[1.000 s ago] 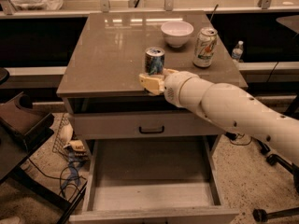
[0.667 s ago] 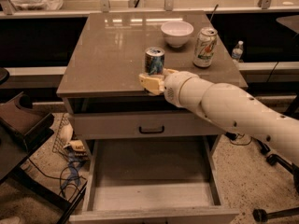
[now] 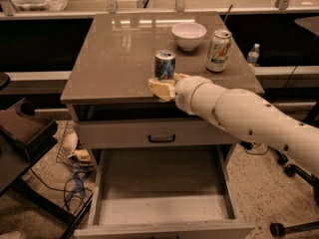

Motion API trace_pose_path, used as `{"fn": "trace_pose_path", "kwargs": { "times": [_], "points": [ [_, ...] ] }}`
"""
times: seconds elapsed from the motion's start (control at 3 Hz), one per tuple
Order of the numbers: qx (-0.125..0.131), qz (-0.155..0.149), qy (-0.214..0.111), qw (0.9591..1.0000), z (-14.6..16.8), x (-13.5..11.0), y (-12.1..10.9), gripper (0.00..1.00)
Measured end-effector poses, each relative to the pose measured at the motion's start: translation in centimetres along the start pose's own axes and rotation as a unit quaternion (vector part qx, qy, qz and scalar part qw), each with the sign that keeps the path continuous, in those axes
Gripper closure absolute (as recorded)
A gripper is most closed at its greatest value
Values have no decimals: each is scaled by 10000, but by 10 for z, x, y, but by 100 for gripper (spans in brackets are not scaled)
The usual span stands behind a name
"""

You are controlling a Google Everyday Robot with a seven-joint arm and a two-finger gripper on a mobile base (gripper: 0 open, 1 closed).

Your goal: Place redbull can into middle drawer

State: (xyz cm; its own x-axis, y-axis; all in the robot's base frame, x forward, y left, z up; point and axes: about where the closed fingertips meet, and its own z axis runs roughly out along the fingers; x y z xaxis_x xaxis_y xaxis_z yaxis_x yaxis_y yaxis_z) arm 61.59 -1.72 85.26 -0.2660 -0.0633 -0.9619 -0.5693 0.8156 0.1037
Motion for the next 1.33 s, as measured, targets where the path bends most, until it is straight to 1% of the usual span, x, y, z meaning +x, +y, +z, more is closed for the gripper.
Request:
{"fn": "trace_pose_path", "kwargs": {
  "times": [0.67, 1.33],
  "points": [
    [0, 0, 0, 10000, 0, 0, 0, 99],
    [0, -2, -1, 10000, 0, 0, 0, 100]
  ]
}}
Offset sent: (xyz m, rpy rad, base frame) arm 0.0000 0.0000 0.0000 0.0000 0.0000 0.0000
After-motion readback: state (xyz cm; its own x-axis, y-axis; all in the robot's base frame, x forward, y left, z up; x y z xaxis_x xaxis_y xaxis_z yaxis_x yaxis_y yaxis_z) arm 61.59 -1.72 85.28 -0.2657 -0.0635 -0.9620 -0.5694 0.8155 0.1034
